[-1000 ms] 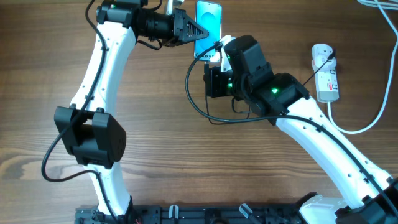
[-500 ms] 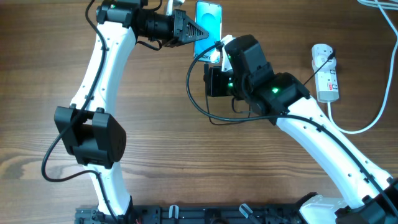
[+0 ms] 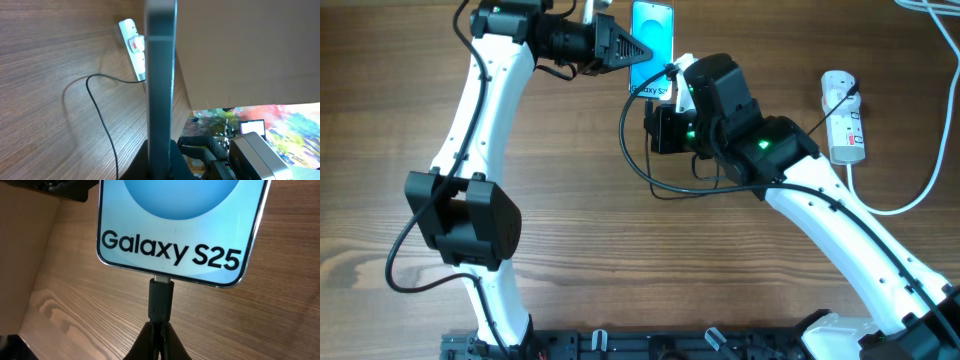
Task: Plug charger to phone and switch on socket
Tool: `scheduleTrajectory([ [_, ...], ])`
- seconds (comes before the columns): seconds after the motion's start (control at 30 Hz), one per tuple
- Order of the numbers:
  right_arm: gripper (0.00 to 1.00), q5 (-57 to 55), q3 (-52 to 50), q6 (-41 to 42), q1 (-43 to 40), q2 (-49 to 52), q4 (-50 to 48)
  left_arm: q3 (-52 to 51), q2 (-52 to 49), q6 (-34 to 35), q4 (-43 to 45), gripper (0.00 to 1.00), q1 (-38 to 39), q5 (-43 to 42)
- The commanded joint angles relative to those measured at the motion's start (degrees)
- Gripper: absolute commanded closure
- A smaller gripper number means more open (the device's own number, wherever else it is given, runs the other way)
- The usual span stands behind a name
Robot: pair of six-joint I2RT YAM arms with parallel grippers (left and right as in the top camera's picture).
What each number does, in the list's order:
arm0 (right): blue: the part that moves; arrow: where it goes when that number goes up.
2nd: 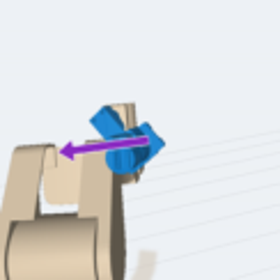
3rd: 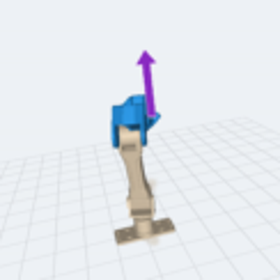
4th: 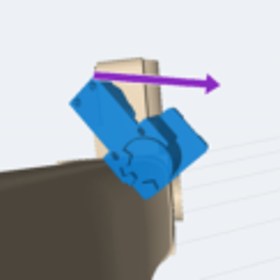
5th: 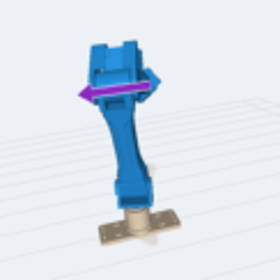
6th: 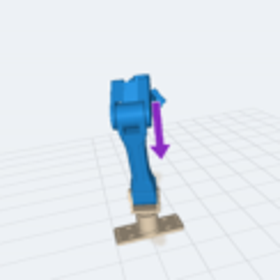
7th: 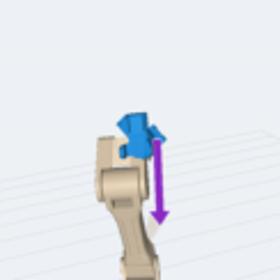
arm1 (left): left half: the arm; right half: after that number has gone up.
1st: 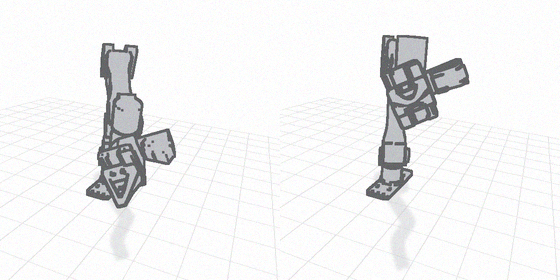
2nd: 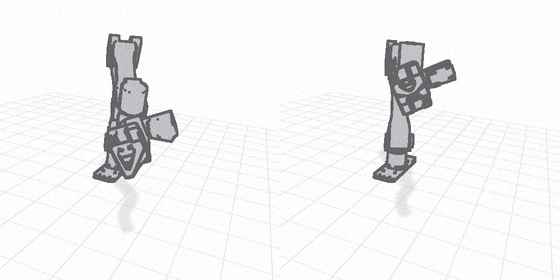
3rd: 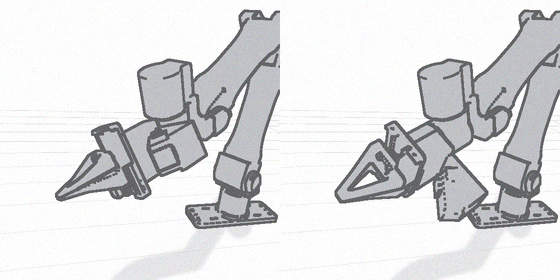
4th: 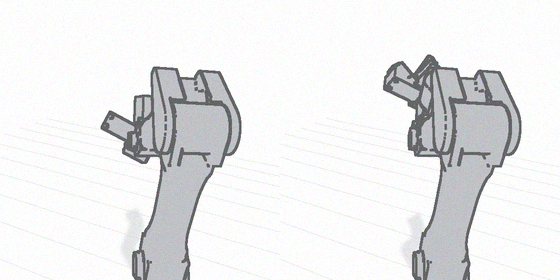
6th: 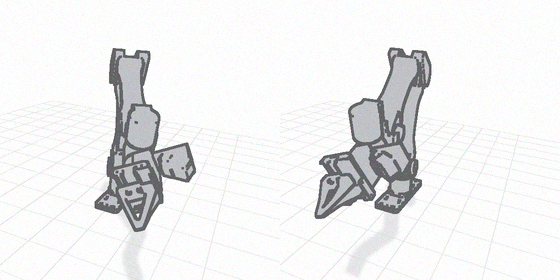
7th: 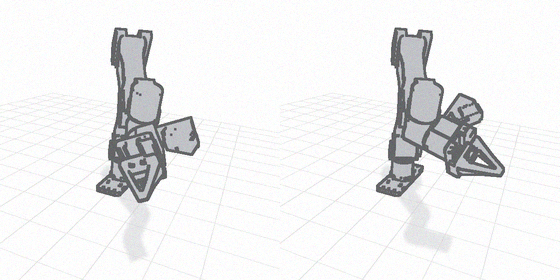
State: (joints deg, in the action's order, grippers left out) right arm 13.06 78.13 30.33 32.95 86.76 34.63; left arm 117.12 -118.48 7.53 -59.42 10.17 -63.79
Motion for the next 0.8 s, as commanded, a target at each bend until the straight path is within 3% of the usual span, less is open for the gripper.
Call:
scheduleTrajectory([
  [0.0, 0.96, -5.8, 0.9, -2.0, -1.1, -0.3, -3.8, 0.9, 1.5, -1.1, -2.2, 0.96, 1.0, -4.9],
  [0.13, 0.96, -6.5, 0.9, -6.6, -1.1, -0.3, -5.6, 0.9, 1.5, -1.1, -2.4, 0.96, 1.0, -4.9],
  [0.77, 0.95, -7.3, 3.4, -4.8, -1.4, -0.5, -6.7, 0.9, 1.5, -1.4, -3.0, 0.96, 1.0, -3.8],
])
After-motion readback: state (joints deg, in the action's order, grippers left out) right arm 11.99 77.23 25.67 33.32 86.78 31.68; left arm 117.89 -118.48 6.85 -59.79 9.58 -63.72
